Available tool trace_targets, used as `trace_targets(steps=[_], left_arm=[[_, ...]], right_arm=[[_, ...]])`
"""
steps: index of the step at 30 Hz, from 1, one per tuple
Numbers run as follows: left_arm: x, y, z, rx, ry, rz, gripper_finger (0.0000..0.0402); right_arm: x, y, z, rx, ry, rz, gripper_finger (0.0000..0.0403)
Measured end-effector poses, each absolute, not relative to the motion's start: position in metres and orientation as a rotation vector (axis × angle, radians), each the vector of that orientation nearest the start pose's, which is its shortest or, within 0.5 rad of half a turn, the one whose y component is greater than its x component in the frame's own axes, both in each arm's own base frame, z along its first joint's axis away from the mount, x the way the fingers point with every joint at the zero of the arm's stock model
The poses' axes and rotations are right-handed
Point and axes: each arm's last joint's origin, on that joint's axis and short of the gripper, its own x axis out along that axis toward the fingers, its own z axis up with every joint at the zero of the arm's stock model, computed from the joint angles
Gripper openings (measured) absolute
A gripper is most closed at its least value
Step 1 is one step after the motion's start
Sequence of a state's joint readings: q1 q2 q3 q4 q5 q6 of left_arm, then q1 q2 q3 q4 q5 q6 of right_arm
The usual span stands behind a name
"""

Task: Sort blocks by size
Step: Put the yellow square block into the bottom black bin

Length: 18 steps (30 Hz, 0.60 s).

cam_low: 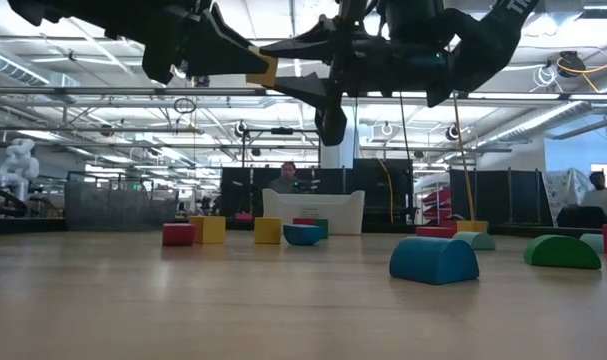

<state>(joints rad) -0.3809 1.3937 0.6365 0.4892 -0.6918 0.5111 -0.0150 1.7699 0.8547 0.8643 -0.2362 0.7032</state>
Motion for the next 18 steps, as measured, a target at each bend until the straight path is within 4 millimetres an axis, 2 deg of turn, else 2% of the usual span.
trace_targets(steps=[5, 8, 12, 18], left_arm=[[0.265, -0.089, 0.216, 0.632, 0.3, 0.265, 0.0149], [0.261, -0.097, 0.217, 0.64, 0.299, 0.31, 0.0149], [0.252, -0.11, 0.219, 0.676, 0.318, 0.39, 0.0149], [0.239, -0.127, 0.23, 0.695, 0.307, 0.409, 0.0149]], right_arm=[[0.365, 0.004, 0.202, 0.685, 0.106, 0.208, 0.0158], [0.364, 0.005, 0.206, 0.644, 0.096, 0.239, 0.0172], [0.36, 0.0, 0.216, 0.627, 0.099, 0.287, 0.0176], [0.353, -0.002, 0.231, 0.606, 0.075, 0.294, 0.0173]])
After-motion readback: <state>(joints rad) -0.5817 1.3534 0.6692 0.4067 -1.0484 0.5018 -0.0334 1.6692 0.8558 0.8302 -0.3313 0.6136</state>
